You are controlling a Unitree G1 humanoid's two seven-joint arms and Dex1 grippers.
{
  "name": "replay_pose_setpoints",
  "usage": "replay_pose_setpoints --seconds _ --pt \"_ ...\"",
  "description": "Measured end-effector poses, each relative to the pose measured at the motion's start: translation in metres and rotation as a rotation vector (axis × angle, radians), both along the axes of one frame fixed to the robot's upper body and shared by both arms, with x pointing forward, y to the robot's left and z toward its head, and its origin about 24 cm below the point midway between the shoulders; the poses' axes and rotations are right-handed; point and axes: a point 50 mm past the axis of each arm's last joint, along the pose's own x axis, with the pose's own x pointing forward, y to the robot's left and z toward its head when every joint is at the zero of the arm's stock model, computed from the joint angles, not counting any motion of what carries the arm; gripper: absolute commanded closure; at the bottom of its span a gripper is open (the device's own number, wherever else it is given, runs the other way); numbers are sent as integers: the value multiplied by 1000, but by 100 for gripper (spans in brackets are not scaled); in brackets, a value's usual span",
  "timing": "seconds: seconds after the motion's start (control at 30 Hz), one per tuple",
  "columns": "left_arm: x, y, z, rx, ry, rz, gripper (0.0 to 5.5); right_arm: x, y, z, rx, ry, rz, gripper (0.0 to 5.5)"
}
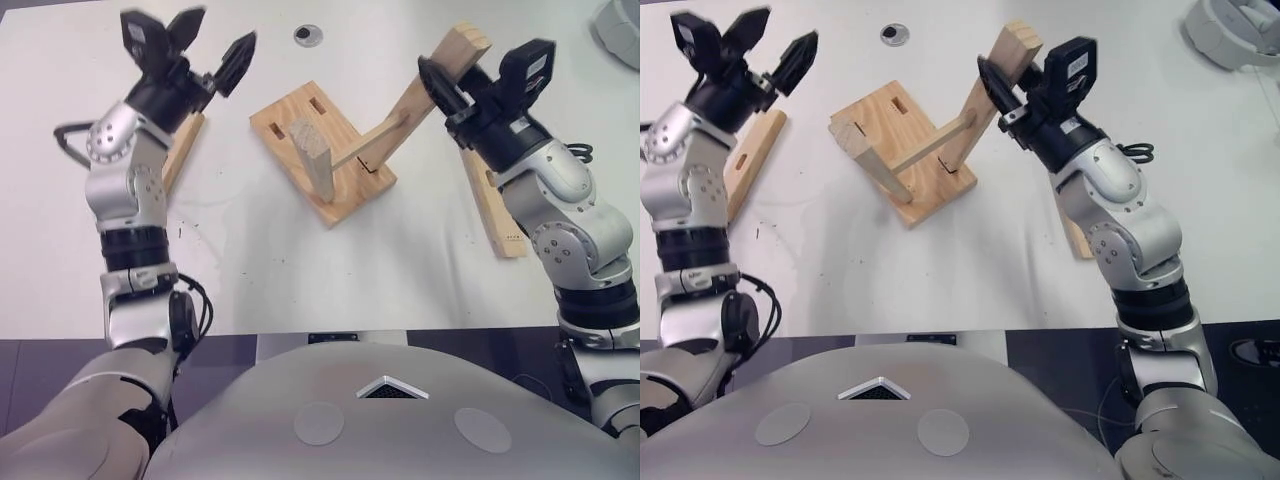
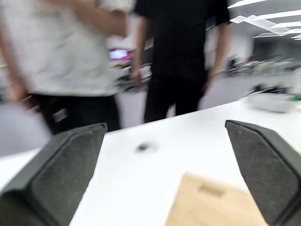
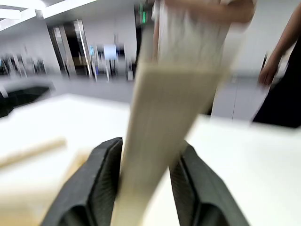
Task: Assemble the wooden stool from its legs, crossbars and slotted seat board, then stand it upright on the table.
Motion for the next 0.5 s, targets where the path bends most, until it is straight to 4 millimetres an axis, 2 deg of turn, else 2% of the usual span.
replay_pose_setpoints --seconds 0.03,0.1,0.13,0.23,0.33,0.4,0.5 --pt "-6 7 -11 24 40 67 85 -3 -2 -3 -2 13 -5 314" --pt "-28 18 -37 119 131 198 85 -21 -13 -44 -69 241 -60 268" --pt "-32 19 -42 131 149 213 85 -22 -15 -47 -73 255 -66 253" --pt "-36 8 -44 197 155 206 85 -21 -29 -25 -56 160 -65 245" --pt "-50 -6 -59 255 209 159 85 -37 -62 -25 -165 165 -53 245" --pt "-51 -13 -64 256 241 142 85 -31 -70 -30 -269 153 -49 245" --pt "-45 -30 -82 329 342 59 85 11 -60 -61 -509 129 15 245"
